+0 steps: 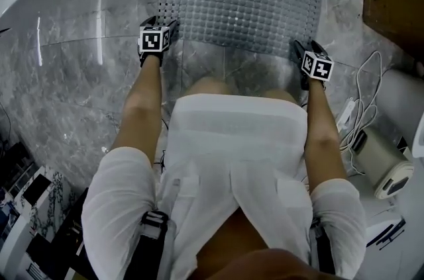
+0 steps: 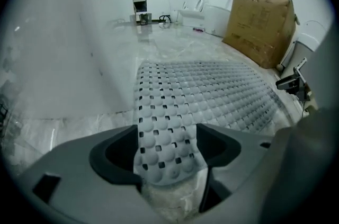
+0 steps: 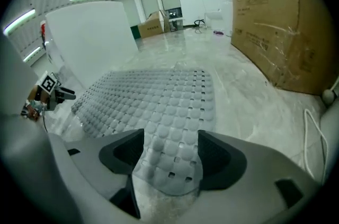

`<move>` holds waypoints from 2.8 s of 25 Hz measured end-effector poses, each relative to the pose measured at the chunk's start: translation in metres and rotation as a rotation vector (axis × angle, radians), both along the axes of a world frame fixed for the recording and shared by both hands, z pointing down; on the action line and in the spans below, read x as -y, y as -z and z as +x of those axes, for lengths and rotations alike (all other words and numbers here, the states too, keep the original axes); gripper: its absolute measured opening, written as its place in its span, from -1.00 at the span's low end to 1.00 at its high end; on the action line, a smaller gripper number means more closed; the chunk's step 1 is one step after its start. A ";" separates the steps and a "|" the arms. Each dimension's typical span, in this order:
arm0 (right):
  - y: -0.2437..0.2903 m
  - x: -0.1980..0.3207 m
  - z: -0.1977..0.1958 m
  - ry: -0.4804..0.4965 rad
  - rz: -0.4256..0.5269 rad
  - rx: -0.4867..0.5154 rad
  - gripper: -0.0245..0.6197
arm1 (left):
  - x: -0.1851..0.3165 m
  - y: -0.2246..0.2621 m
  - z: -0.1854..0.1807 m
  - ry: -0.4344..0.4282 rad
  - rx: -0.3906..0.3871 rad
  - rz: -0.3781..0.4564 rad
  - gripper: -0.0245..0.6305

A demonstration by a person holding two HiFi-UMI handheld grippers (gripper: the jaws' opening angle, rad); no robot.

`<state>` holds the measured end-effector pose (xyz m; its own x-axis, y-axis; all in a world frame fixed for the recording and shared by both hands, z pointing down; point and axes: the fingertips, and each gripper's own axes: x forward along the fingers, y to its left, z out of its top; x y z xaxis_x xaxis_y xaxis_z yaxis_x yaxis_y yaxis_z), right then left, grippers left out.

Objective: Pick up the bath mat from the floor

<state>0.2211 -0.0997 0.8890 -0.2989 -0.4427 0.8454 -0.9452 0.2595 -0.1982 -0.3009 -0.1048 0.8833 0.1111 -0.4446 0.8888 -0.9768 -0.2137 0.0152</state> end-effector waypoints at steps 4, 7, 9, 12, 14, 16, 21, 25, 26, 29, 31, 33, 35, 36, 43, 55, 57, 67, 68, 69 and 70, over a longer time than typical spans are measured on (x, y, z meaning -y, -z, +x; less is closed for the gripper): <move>-0.030 -0.006 0.016 -0.070 -0.091 -0.045 0.07 | 0.001 -0.019 -0.011 0.040 0.036 -0.057 0.13; -0.046 -0.008 0.021 -0.083 -0.141 -0.073 0.10 | 0.003 -0.030 -0.018 0.077 0.043 -0.095 0.17; -0.049 -0.005 0.025 -0.090 -0.139 -0.103 0.10 | 0.004 -0.037 -0.021 0.090 0.042 -0.113 0.20; -0.050 -0.003 0.029 -0.097 -0.144 -0.125 0.14 | 0.005 -0.044 -0.024 0.099 0.027 -0.130 0.27; -0.051 -0.004 0.031 -0.108 -0.161 -0.122 0.16 | 0.004 -0.046 -0.025 0.094 0.005 -0.144 0.29; -0.051 -0.004 0.031 -0.118 -0.168 -0.118 0.17 | 0.006 -0.048 -0.024 0.077 -0.018 -0.154 0.30; -0.051 -0.004 0.028 -0.127 -0.168 -0.090 0.16 | 0.006 -0.051 -0.022 0.047 -0.048 -0.155 0.30; -0.049 -0.001 0.014 -0.105 -0.164 -0.069 0.02 | 0.006 -0.049 -0.020 0.049 -0.057 -0.150 0.26; -0.049 -0.002 0.011 -0.097 -0.166 -0.063 -0.05 | 0.005 -0.049 -0.018 0.052 -0.059 -0.154 0.21; -0.047 -0.002 0.003 -0.081 -0.177 -0.038 -0.24 | 0.005 -0.046 -0.007 0.047 -0.063 -0.167 -0.05; -0.046 -0.002 -0.001 -0.070 -0.181 -0.026 -0.35 | 0.005 -0.044 0.001 0.029 -0.075 -0.172 -0.22; -0.043 -0.003 -0.005 -0.058 -0.181 -0.015 -0.45 | 0.005 -0.042 0.012 0.001 -0.096 -0.177 -0.45; -0.040 -0.006 -0.008 -0.049 -0.183 -0.006 -0.54 | 0.002 -0.038 0.023 -0.014 -0.116 -0.180 -0.69; -0.038 -0.007 -0.008 -0.046 -0.184 -0.004 -0.56 | 0.000 -0.036 0.028 -0.009 -0.121 -0.179 -0.73; -0.020 -0.009 0.002 -0.072 -0.152 0.040 -0.66 | -0.003 -0.020 0.056 0.022 -0.167 -0.138 -0.78; 0.061 0.018 -0.016 -0.032 -0.008 0.083 -0.70 | 0.007 0.048 0.082 -0.016 -0.181 -0.038 -0.79; 0.072 0.023 -0.016 -0.027 0.011 0.083 -0.71 | 0.011 0.057 0.086 -0.020 -0.179 -0.028 -0.79; 0.101 0.035 -0.020 -0.021 0.068 0.094 -0.71 | 0.024 0.090 0.096 -0.047 -0.171 0.015 -0.79; 0.103 0.035 -0.019 -0.021 0.069 0.095 -0.71 | 0.024 0.092 0.096 -0.049 -0.172 0.015 -0.79; 0.106 0.035 -0.018 -0.021 0.070 0.096 -0.71 | 0.024 0.095 0.096 -0.052 -0.172 0.015 -0.79; 0.109 0.035 -0.018 -0.021 0.074 0.096 -0.71 | 0.024 0.098 0.096 -0.054 -0.174 0.017 -0.79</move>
<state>0.2032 -0.1349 0.7797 -0.3673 -0.5096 0.7781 -0.9280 0.2571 -0.2697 -0.2047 -0.1291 0.7853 0.2864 -0.4484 0.8467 -0.9468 -0.2676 0.1786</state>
